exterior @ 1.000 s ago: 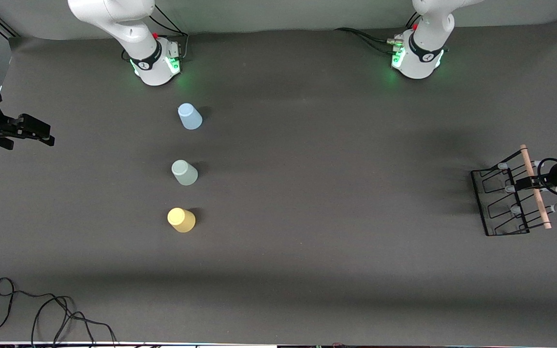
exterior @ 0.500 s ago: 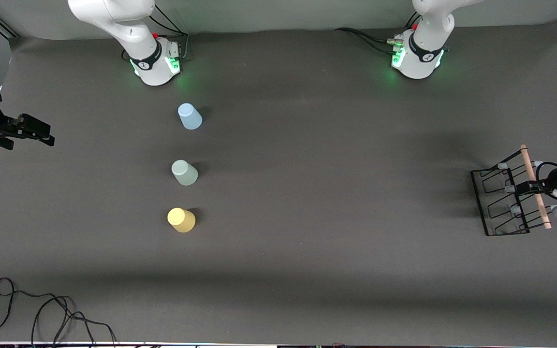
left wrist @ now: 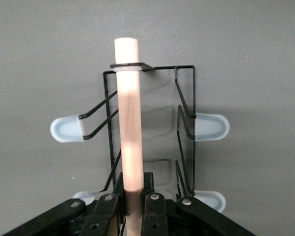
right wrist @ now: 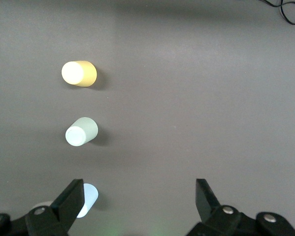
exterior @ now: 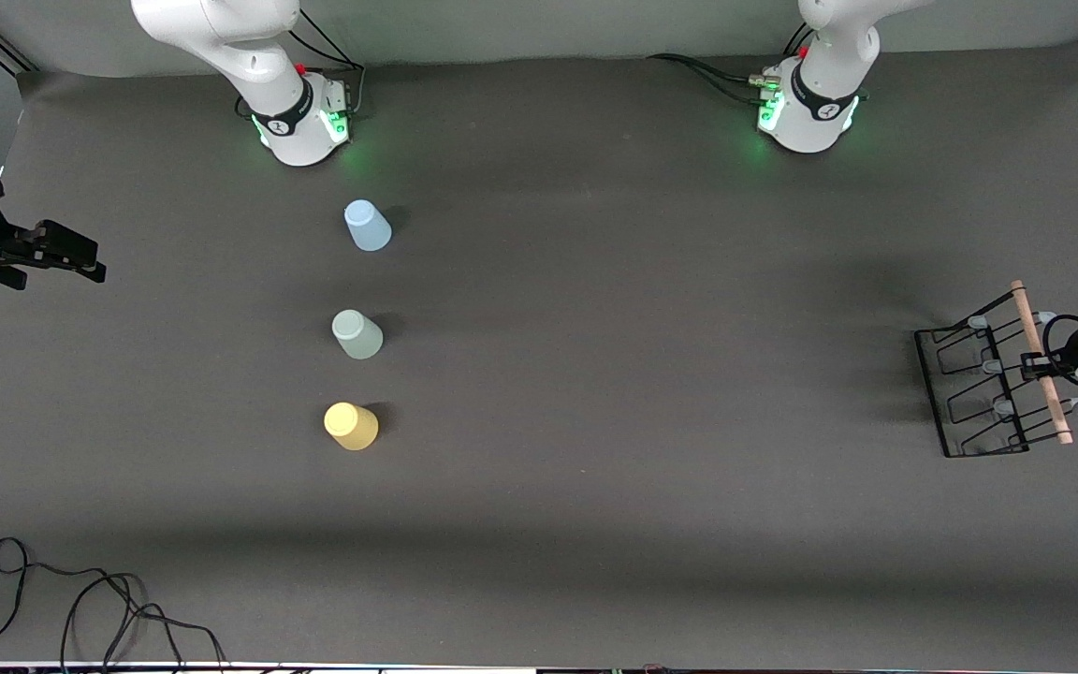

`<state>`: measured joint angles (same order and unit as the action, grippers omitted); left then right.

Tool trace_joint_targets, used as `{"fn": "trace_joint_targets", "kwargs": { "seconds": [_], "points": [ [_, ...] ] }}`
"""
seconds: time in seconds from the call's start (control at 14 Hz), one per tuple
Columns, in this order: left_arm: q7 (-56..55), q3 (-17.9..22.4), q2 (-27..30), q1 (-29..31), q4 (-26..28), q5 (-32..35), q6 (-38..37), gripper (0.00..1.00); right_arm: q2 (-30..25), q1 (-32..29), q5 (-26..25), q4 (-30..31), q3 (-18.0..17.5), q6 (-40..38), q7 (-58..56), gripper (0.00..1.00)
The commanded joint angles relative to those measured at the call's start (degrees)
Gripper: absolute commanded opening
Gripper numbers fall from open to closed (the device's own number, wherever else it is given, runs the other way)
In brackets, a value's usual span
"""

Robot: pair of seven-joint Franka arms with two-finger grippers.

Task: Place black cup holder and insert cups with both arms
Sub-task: 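Grasp the wooden rod of the black holder with the left gripper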

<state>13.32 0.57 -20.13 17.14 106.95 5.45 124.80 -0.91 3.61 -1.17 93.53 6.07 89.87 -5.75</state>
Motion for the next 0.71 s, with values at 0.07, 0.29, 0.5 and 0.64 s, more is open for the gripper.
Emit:
{"fn": "trace_joint_targets", "kwargs": {
  "seconds": [0.07, 0.29, 0.5, 0.64],
  "points": [
    [0.83, -0.31, 0.26, 0.17, -0.95, 0.09, -1.13, 0.00, 0.30, 0.79, -0.76, -1.07, 0.43, -0.93, 1.44, 1.00],
    [0.57, -0.40, 1.49, -0.09, -1.82, 0.09, -2.70, 0.00, 0.30, 0.79, -0.76, -1.07, 0.43, -0.93, 1.44, 1.00],
    [-1.97, -0.75, 4.56, -1.84, -2.27, -0.17, -7.01, 0.00, 0.30, 0.79, -0.76, -1.07, 0.43, -0.93, 1.44, 1.00],
    [-2.94, -1.01, 6.85, -3.86, -2.44, -0.61, -11.74, 0.00, 0.30, 0.79, -0.76, -1.07, 0.43, -0.93, 1.44, 1.00]
  ]
}}
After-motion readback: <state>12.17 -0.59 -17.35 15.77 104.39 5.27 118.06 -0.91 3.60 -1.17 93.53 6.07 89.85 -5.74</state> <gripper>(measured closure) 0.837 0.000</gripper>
